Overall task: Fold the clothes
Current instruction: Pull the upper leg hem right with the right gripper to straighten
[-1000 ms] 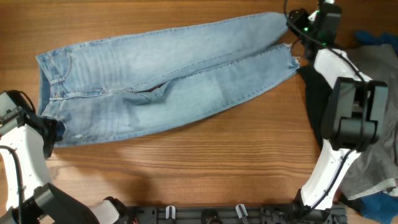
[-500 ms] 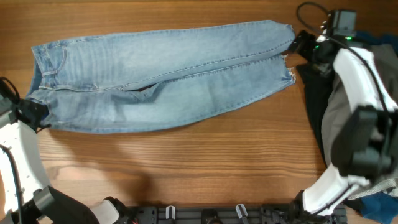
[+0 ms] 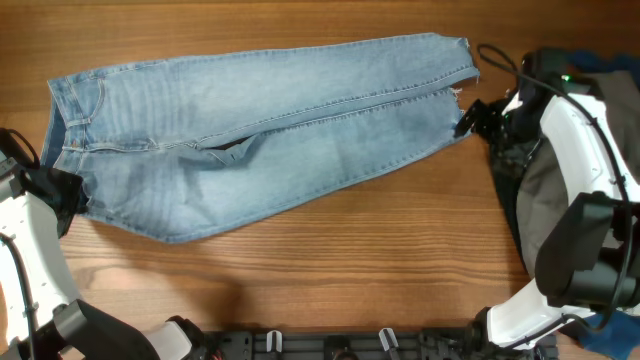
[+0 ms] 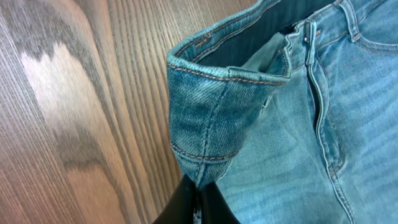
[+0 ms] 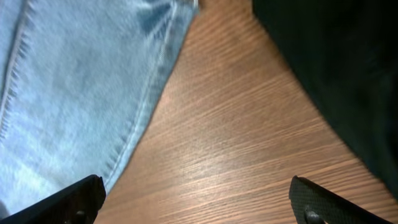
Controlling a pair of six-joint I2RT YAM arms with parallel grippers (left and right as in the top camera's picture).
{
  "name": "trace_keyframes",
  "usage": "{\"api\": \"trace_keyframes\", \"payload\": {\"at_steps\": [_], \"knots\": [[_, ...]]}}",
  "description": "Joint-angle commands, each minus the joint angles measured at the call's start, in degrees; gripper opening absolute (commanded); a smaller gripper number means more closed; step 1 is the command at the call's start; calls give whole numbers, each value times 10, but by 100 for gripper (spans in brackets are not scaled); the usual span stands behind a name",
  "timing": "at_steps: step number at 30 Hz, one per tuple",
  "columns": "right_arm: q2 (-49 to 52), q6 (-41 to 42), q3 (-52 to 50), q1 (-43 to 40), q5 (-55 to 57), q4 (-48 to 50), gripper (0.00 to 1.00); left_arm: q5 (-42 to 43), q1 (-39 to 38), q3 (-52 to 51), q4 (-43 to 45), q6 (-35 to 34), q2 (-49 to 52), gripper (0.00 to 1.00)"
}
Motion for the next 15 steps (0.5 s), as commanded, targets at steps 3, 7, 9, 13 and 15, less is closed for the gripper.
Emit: {"api": "trace_keyframes", "payload": {"at_steps": [3,7,9,13,15], "knots": [[9,4,-28,0,13,24,99,11,-2,8,-9,10,4,4],[12,5,-45,0,11,49,94,11,-2,8,-10,10,4,4],[14,5,-59,0,1,68,89,11,-2,8,-11,10,4,4],[15,8,-97,1,-27,123,73,11,-2,8,-12,10,4,4],[15,9,-117,1,-49,165,63,11,-2,8,-13,10,4,4]]}}
